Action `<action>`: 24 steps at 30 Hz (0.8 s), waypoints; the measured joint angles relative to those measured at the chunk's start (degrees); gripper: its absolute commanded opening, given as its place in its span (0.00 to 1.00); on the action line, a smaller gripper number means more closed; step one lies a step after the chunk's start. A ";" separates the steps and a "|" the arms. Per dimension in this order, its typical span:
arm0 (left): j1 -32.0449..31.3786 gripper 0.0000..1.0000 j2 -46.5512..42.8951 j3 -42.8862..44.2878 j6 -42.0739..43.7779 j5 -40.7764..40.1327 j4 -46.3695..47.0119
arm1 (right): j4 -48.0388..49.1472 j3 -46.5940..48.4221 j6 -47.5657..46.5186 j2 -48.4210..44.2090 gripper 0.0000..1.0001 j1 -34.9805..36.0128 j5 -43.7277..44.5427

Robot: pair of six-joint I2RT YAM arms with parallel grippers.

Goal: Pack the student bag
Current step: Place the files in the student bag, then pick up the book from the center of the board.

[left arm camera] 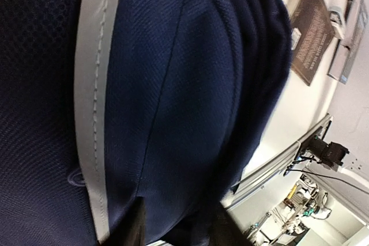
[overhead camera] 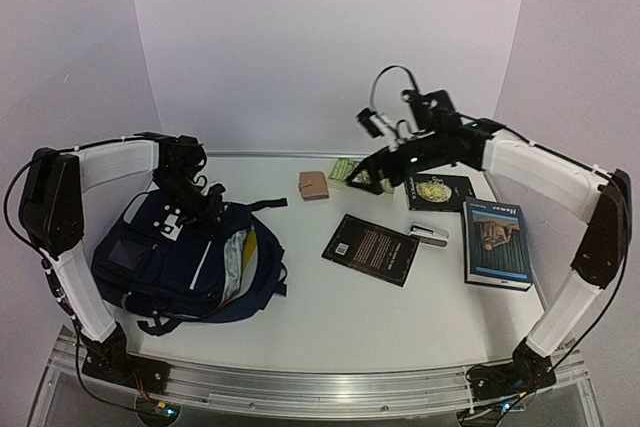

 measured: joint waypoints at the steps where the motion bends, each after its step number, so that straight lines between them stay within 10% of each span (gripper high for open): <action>1: -0.25 0.57 0.37 0.00 0.28 -0.60 -0.61 | -1.79 -0.86 0.17 -1.72 0.98 -3.70 0.20; 7: -0.83 0.99 0.50 2.87 0.88 -3.18 -2.77 | -13.72 -6.10 -2.03 -6.56 0.98 -22.53 4.84; 24: -4.64 1.00 3.98 23.72 -0.42 -7.77 -4.30 | -30.39 -5.04 -18.91 6.48 0.98 -52.62 17.17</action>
